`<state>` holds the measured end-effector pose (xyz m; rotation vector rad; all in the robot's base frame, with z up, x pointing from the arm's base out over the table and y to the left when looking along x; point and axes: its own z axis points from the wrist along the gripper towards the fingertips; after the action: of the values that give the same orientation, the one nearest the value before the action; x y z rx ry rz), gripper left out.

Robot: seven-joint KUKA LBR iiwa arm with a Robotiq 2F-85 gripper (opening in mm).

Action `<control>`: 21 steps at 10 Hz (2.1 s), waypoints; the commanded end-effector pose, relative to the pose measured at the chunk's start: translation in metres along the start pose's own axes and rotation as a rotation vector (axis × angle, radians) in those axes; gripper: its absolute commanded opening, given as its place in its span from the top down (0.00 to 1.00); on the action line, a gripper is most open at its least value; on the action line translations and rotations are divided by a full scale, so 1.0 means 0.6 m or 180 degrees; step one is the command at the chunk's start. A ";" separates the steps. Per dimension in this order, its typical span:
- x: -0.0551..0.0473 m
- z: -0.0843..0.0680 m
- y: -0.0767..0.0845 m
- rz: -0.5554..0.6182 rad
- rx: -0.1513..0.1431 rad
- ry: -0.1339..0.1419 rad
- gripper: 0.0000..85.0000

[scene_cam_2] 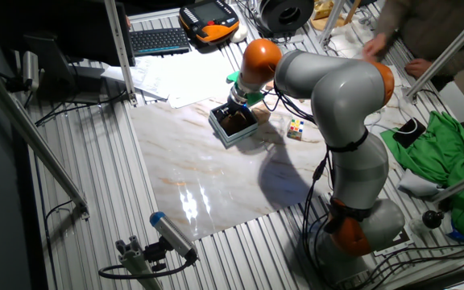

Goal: Take everything out of the gift box

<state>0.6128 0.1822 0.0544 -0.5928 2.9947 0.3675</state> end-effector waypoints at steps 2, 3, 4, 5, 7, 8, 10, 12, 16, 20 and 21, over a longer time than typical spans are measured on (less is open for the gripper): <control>-0.003 -0.007 -0.001 -0.0016 -0.0012 0.0024 1.00; -0.003 -0.009 -0.001 -0.0026 -0.0017 0.0023 1.00; -0.004 -0.010 -0.001 -0.0031 -0.0029 0.0028 1.00; -0.004 -0.013 -0.002 -0.0035 -0.0040 0.0039 1.00; -0.004 -0.020 -0.003 -0.0041 -0.0040 0.0066 1.00; -0.004 -0.019 -0.003 -0.0021 -0.0031 0.0069 1.00; -0.004 -0.020 -0.002 0.0076 0.0048 0.0059 0.80; -0.005 -0.025 0.000 0.0143 0.0102 0.0042 0.40; -0.005 -0.027 0.003 0.0304 0.0113 0.0028 0.20; -0.006 -0.024 0.002 0.0697 0.0182 -0.0001 0.20; -0.006 -0.024 0.003 0.0799 0.0194 -0.0011 0.20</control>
<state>0.6151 0.1821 0.0695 -0.1926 3.0726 0.2885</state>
